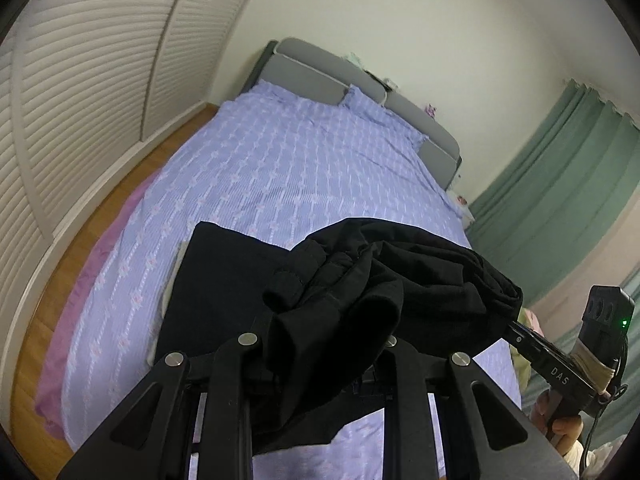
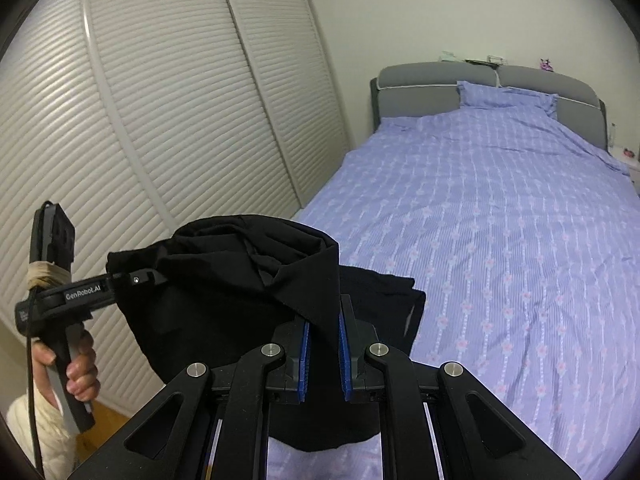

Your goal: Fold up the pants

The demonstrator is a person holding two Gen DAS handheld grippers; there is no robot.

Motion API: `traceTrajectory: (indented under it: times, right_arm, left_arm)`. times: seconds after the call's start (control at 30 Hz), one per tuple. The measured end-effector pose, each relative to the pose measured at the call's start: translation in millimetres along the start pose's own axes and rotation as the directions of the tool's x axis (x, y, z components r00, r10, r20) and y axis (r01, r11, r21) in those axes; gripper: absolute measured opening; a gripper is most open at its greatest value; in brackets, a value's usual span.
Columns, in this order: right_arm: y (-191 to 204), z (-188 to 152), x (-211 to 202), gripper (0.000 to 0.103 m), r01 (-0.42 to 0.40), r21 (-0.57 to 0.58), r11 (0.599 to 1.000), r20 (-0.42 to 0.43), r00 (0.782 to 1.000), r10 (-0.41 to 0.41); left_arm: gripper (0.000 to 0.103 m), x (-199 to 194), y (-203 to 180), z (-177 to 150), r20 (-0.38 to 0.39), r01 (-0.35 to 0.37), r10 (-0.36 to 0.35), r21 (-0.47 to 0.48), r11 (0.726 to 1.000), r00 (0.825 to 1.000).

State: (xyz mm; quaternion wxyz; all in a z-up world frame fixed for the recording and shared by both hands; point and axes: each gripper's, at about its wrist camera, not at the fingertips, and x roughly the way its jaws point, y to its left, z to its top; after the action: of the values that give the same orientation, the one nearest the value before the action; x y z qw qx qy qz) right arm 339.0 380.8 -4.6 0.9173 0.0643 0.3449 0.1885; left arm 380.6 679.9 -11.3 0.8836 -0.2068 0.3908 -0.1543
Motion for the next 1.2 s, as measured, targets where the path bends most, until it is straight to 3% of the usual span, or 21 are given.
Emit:
traceTrajectory:
  times: [0.2,0.33,0.7,0.97,1.03,1.13,1.2]
  right_arm:
    - [12,-2,31,0.013,0.053,0.064,0.997,-0.022,0.998,-0.051]
    - [13,-5,47,0.013,0.096,0.078,0.992,-0.044,0.995,-0.093]
    - [-28,18,125,0.013,0.180,0.150,0.972,-0.165,0.974,-0.155]
    - [-75,33,206,0.013,0.212,0.186,0.959,-0.247,0.955,-0.163]
    - [-84,37,222,0.013,0.222,0.182,0.958,-0.263,0.950,-0.170]
    - [-100,47,242,0.013,0.298,0.140,0.944,-0.264,0.930,-0.254]
    - [-110,49,253,0.013,0.305,0.144,0.941,-0.294,0.922,-0.253]
  left_arm:
    - [0.024,28,29,21,-0.103,0.033,-0.030,0.028,0.999,0.994]
    - [0.024,46,39,21,-0.132,0.066,-0.058,0.054,0.996,0.990]
    - [0.024,148,74,50,-0.280,0.084,-0.087,-0.023,0.996,0.956]
    - [0.024,224,100,65,-0.365,0.024,-0.018,0.012,1.000,0.931]
    - [0.024,240,105,69,-0.372,-0.006,0.026,0.055,0.998,0.928]
    - [0.027,258,112,75,-0.364,-0.072,0.111,0.119,0.990,0.925]
    - [0.029,273,117,77,-0.361,-0.126,0.177,0.160,0.979,0.915]
